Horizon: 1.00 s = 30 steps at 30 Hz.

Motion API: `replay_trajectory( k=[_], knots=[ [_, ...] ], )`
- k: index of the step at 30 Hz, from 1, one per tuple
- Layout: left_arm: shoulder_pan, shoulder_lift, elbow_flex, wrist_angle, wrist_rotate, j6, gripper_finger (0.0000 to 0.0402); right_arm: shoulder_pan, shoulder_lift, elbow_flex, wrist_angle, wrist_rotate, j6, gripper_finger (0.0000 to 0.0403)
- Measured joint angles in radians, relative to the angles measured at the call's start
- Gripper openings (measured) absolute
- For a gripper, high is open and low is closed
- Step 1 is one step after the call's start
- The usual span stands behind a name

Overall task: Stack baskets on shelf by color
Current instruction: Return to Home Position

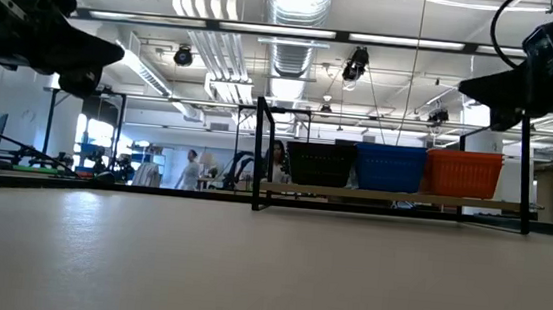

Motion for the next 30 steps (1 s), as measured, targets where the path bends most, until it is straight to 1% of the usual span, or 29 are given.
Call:
replay_trajectory(
  k=[2,3,8,13,18,30],
  knots=[
    [0.0,0.005,0.0,0.0,0.0,0.0,0.0005,0.0,0.0,0.0,-0.005,0.053,0.006,0.0008],
    [0.0,0.006,0.0,0.0,-0.001,0.0,0.0005,0.0,0.002,0.0,-0.007,0.056,0.007,0.0008],
    [0.0,0.007,0.0,0.001,-0.002,-0.001,0.0005,0.0,0.02,0.0,-0.012,0.009,0.008,0.0008],
    [0.0,0.007,0.0,0.003,-0.003,-0.052,0.0005,0.0,0.021,0.0,-0.012,0.022,0.003,0.0008],
    [0.0,0.007,0.0,0.007,-0.005,-0.055,0.0005,0.0,0.022,0.0,-0.011,0.03,-0.032,0.0008],
    [0.0,0.007,0.0,0.019,-0.005,-0.055,0.0005,0.0,0.022,0.0,-0.011,0.033,-0.033,0.0008]
  ],
)
